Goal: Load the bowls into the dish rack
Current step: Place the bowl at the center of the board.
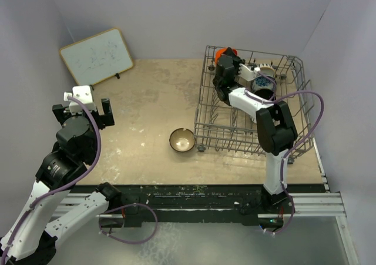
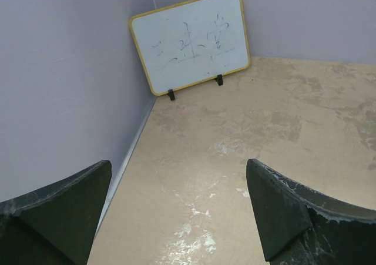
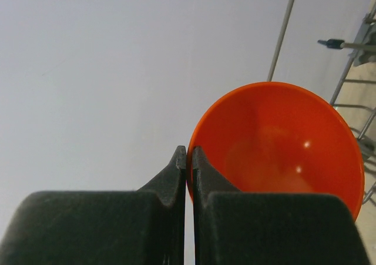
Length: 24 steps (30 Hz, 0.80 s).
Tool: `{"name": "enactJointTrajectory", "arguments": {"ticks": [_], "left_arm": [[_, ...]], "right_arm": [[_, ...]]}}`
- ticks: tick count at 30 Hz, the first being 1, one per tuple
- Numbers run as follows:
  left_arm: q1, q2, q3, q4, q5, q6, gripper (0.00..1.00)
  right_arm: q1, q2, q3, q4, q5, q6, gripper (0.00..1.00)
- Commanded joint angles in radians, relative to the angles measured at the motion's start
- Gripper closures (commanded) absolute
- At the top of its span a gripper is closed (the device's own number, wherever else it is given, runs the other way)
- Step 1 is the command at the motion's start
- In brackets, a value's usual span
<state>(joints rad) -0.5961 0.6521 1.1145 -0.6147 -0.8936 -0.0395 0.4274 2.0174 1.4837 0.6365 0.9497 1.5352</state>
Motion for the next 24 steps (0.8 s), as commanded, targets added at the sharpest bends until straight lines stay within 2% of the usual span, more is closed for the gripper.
{"name": "enactJointTrajectory", "arguments": {"ticks": [1, 24], "left_arm": [[-0.003, -0.005, -0.010, 0.047, -0.007, 0.020, 0.01], [-0.004, 0.006, -0.017, 0.055, 0.000, 0.018, 0.01]], "right_arm": [[-0.026, 0.002, 0.007, 0.056, 0.002, 0.027, 1.00], [-0.037, 0.059, -0.031, -0.039, -0.028, 0.169, 1.00]]}}
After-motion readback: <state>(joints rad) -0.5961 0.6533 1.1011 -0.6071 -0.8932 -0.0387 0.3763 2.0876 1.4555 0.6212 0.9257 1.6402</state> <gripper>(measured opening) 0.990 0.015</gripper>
